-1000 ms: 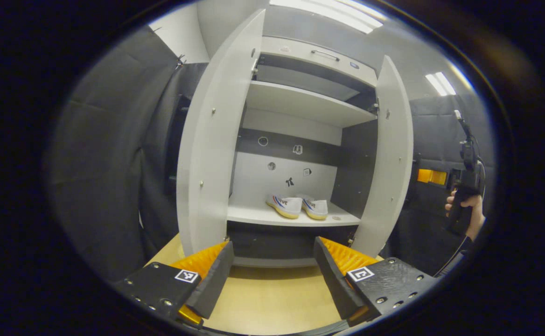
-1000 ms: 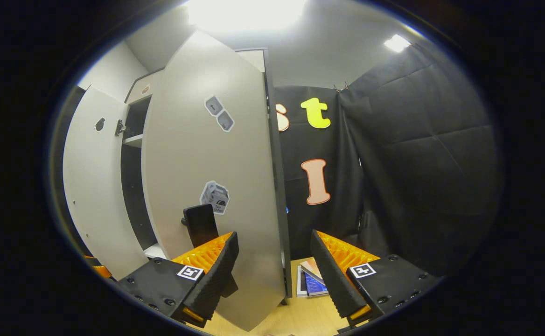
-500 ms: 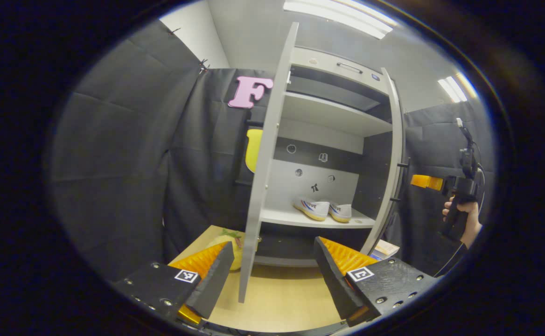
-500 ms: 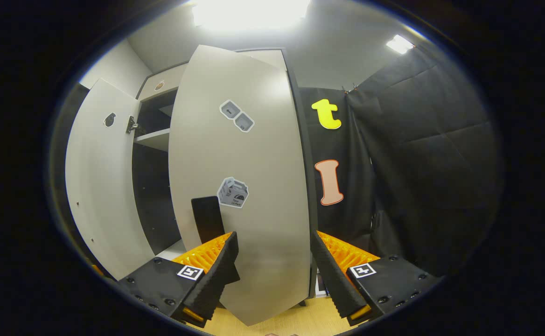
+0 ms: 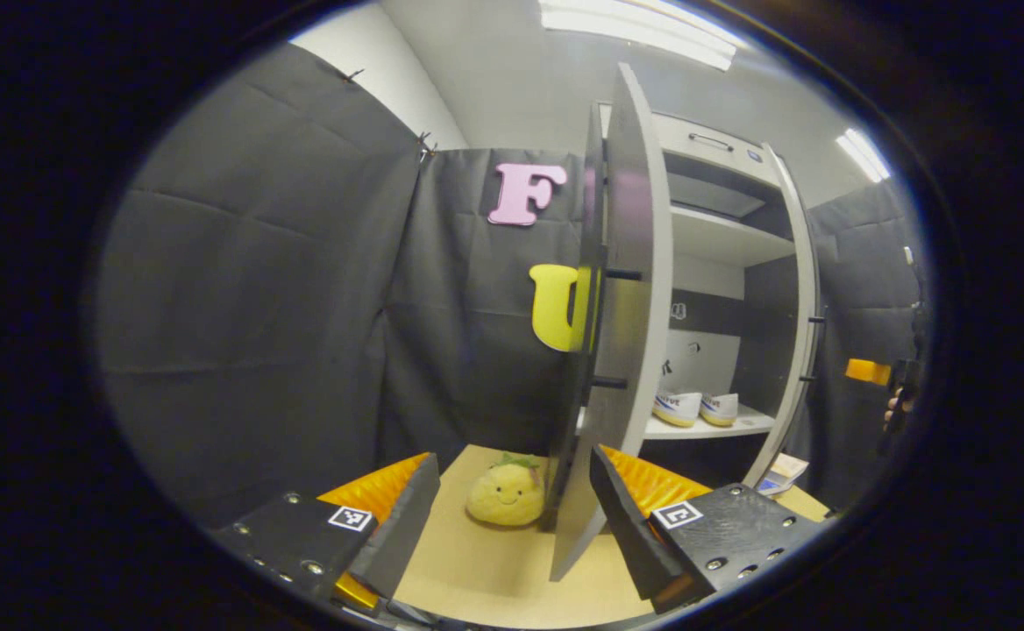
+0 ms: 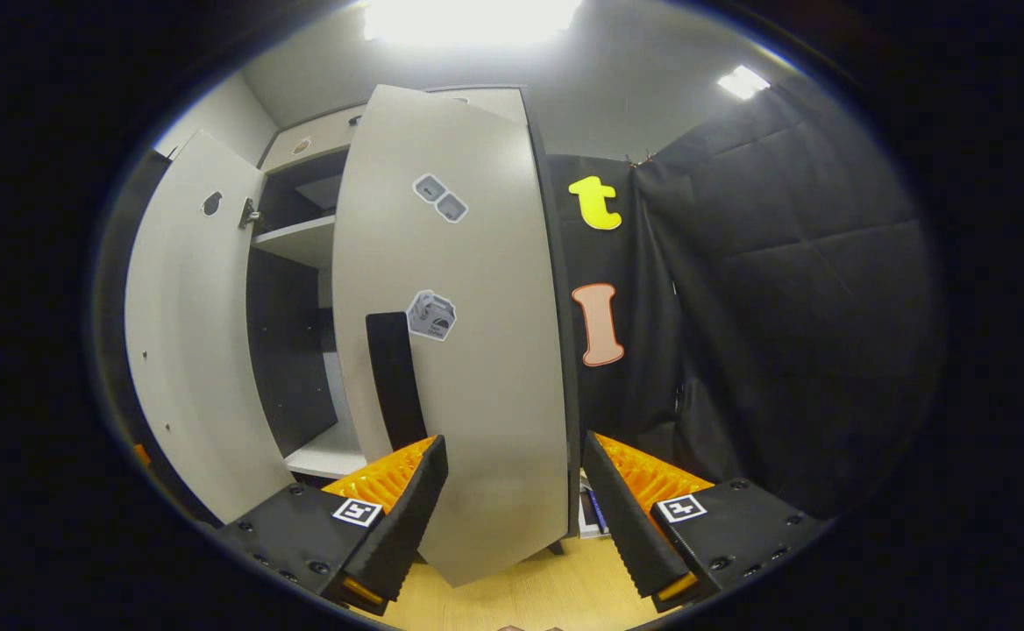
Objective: Grab one shoe with the right hand and put it into the shoe cabinet, grab the other shoe with the left hand and put it into the shoe cabinet; then close the right door with the right hand and the left door with the left hand.
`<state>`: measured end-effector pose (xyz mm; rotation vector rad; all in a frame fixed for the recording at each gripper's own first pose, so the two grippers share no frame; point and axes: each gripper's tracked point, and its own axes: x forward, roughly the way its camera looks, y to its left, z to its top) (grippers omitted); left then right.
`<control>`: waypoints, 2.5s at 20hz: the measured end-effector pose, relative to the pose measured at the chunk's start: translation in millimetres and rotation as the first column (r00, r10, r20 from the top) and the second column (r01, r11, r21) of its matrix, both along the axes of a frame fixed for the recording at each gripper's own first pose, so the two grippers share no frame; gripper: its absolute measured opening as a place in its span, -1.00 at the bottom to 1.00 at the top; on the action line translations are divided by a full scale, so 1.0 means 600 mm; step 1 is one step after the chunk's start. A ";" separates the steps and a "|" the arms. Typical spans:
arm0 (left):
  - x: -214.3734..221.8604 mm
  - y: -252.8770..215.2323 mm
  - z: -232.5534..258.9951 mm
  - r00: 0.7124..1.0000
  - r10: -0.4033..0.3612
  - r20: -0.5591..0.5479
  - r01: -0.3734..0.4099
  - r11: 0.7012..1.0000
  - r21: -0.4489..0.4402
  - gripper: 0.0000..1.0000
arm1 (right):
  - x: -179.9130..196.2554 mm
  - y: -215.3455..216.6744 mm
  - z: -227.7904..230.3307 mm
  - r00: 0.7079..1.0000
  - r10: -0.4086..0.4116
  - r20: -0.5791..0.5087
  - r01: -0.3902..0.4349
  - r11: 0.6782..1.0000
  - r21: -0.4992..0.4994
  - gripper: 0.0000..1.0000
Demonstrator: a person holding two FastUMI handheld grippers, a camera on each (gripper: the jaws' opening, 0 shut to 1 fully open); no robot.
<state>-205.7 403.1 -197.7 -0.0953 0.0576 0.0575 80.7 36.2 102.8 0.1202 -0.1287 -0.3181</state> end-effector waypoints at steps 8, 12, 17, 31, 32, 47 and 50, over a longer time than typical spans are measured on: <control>0.087 0.056 0.065 0.999 -0.009 0.032 0.007 0.999 0.053 0.97 | -0.026 0.013 -0.057 0.998 -0.010 -0.068 0.012 1.000 0.027 0.96; 0.132 0.048 0.103 0.998 -0.024 0.060 0.018 0.995 0.099 0.97 | -0.036 0.024 -0.072 0.997 -0.008 -0.082 0.010 1.000 0.027 0.96; 0.174 0.002 0.135 0.994 -0.079 0.081 0.072 0.993 0.095 1.00 | -0.050 0.024 -0.083 0.996 -0.017 -0.087 0.022 0.998 0.051 0.96; 0.183 -0.071 0.127 0.981 -0.187 0.053 0.180 0.978 0.108 0.79 | -0.034 -0.006 -0.112 0.994 -0.030 -0.109 0.042 0.994 0.104 0.95; 0.181 -0.080 0.129 0.980 -0.192 0.057 0.185 0.977 0.105 0.88 | -0.028 -0.003 -0.114 0.993 -0.022 -0.112 0.033 0.994 0.103 0.96; 0.206 -0.315 0.070 0.980 -0.192 -0.057 0.187 0.979 -0.075 0.87 | -0.006 -0.110 -0.105 0.988 -0.038 -0.149 0.062 0.985 0.159 0.96; 0.214 -0.387 0.072 0.975 -0.213 -0.059 0.212 0.977 -0.017 0.79 | 0.006 -0.150 -0.117 0.987 -0.034 -0.156 0.060 0.985 0.160 0.96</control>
